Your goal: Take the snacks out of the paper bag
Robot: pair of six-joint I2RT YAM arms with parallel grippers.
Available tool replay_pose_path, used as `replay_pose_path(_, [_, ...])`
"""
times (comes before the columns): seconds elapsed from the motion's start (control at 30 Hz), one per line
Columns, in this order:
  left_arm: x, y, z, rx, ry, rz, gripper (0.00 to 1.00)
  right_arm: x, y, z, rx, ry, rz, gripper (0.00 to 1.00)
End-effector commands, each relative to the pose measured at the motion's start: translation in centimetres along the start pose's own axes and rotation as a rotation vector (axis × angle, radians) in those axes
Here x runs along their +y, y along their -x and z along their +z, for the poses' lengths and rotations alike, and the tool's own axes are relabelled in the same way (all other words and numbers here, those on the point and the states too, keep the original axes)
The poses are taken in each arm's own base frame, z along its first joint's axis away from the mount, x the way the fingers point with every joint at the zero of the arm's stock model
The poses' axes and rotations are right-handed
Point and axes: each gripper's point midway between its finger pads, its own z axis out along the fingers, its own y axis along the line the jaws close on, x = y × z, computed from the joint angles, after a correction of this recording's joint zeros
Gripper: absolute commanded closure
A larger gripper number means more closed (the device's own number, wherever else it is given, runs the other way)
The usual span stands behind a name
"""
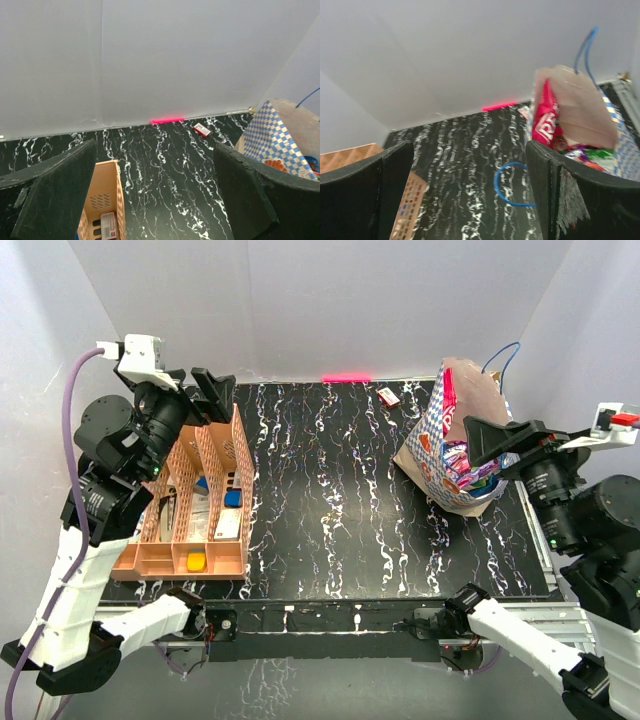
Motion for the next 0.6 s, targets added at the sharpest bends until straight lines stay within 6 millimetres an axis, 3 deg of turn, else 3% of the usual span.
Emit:
replay_pose_path(0.0, [0.2, 0.3, 0.2, -0.055, -0.011, -0.047, 0.02, -2.8, -1.2, 1.1, 0.017, -0.138, -0.042, 0.02])
replay_pose_path(0.13, [-0.6, -1.7, 0.9, -0.044, -0.062, -0.062, 0.02, -5.7, -2.7, 1.2, 0.050, -0.249, -0.087, 0.02])
replay_pose_path(0.3, [-3.1, -4.8, 1.4, -0.013, -0.179, -0.054, 0.02, -9.5, -4.8, 0.6, 0.097, -0.399, -0.119, 0.02])
replay_pose_path(0.57, [-8.1, -10.2, 0.7, 0.023, -0.375, -0.069, 0.02, -12.2, -7.6, -0.1, 0.207, -0.472, -0.176, 0.02])
